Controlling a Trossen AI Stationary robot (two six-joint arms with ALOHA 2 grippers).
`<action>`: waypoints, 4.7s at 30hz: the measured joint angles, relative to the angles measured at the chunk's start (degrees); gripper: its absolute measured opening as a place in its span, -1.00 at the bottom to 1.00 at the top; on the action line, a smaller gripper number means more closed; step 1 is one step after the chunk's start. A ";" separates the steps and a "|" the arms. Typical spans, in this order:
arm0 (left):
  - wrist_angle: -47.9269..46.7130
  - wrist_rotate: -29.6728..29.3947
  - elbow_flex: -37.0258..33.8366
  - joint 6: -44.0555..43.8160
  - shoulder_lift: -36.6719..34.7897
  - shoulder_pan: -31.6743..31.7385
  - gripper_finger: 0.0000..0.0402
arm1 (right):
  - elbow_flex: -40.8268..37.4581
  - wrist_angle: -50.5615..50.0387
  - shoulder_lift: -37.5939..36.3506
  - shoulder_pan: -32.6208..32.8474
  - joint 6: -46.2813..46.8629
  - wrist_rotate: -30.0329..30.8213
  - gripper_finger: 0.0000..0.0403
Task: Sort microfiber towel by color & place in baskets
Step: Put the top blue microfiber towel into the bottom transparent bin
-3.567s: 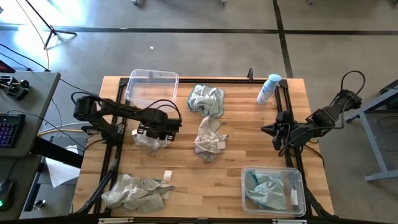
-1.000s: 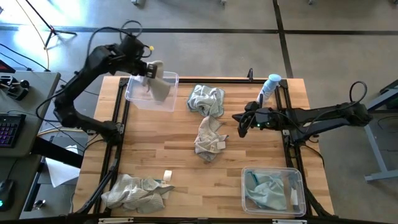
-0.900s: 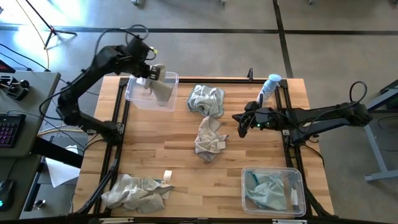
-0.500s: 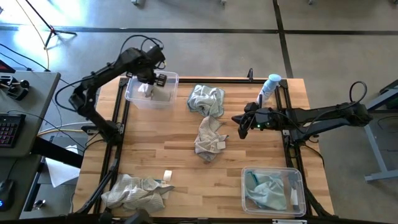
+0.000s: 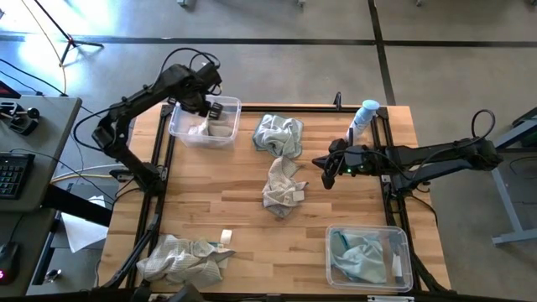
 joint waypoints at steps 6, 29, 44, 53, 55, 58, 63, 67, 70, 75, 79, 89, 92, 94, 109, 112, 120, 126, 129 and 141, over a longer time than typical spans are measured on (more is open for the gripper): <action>2.79 0.48 0.00 6.51 -5.67 -2.30 -0.46 | 0.00 0.86 1.21 -3.14 0.00 -5.34 -1.00; 37.67 21.54 -30.09 34.70 -33.40 -14.65 -0.89 | 37.07 -20.44 34.06 -16.63 -15.62 -14.66 -1.00; 38.62 21.59 -33.59 35.82 -38.64 -14.61 -0.99 | 66.83 -46.74 61.72 -23.10 -11.12 -15.19 -0.93; 38.53 21.59 -33.62 39.16 -38.89 -14.58 -0.99 | 67.87 -50.02 67.84 -24.54 -0.28 -14.93 -0.39; 38.53 21.59 -33.62 39.57 -38.87 -14.58 -0.99 | 67.87 -51.17 68.72 -24.87 2.06 -13.93 -0.28; 38.53 21.59 -33.62 40.46 -38.87 -14.58 -0.99 | 67.84 -52.53 70.21 -25.19 3.74 -13.10 -0.14; 38.53 21.58 -33.62 41.81 -38.87 -14.58 -0.99 | 67.84 -51.21 72.34 -25.10 3.96 -11.39 -0.06; 38.53 21.58 -33.62 41.91 -38.87 -14.58 -0.99 | 67.82 -49.90 73.35 -24.96 3.33 -11.49 -0.17; 38.51 21.57 -33.63 42.44 -38.85 -14.58 -0.99 | 67.82 -49.49 73.55 -24.96 2.26 -13.41 -0.43; 38.53 21.57 -33.64 42.93 -38.85 -14.58 -0.99 | 67.78 -49.51 72.30 -24.26 -0.92 -13.20 -0.94; 38.53 21.57 -33.64 42.97 -38.85 -14.58 -0.99 | 69.21 -51.10 69.79 -23.48 -0.59 -12.96 -0.90; 38.57 21.57 -33.64 44.30 -38.85 -14.58 -0.99 | 78.00 -52.13 58.30 -20.81 -3.96 -3.52 -0.98; 38.59 21.57 -33.64 44.77 -38.85 -14.58 -0.99 | 81.58 -51.98 55.42 -20.87 -5.38 -2.81 -0.98; 38.65 21.57 -33.64 44.83 -38.85 -14.54 -0.99 | 83.97 -51.88 54.24 -20.98 -6.04 -2.73 -0.98; 39.87 21.53 -33.64 44.85 -38.85 -14.52 -0.99 | 86.93 -52.49 53.66 -20.98 -7.98 -6.96 -0.98; 39.87 21.53 -33.64 44.86 -38.85 -14.52 -0.99 | 86.88 -53.16 54.12 -20.72 -7.13 -8.00 -0.97; 39.89 21.35 -33.64 44.85 -38.84 -14.47 -0.99 | 86.84 -55.08 57.45 -20.43 -6.45 -8.40 -0.70; 39.89 21.33 -33.64 44.83 -38.85 -14.45 -0.99 | 86.84 -56.45 61.28 -20.32 -6.59 -8.66 -0.49; 39.89 21.33 -33.64 44.76 -38.85 -14.45 -0.99 | 86.84 -58.97 63.43 -20.26 -5.93 -8.87 -0.46; 39.88 21.33 -33.64 44.74 -38.85 -14.45 -0.99 | 86.82 -62.68 73.09 -19.95 -8.44 -10.39 -0.45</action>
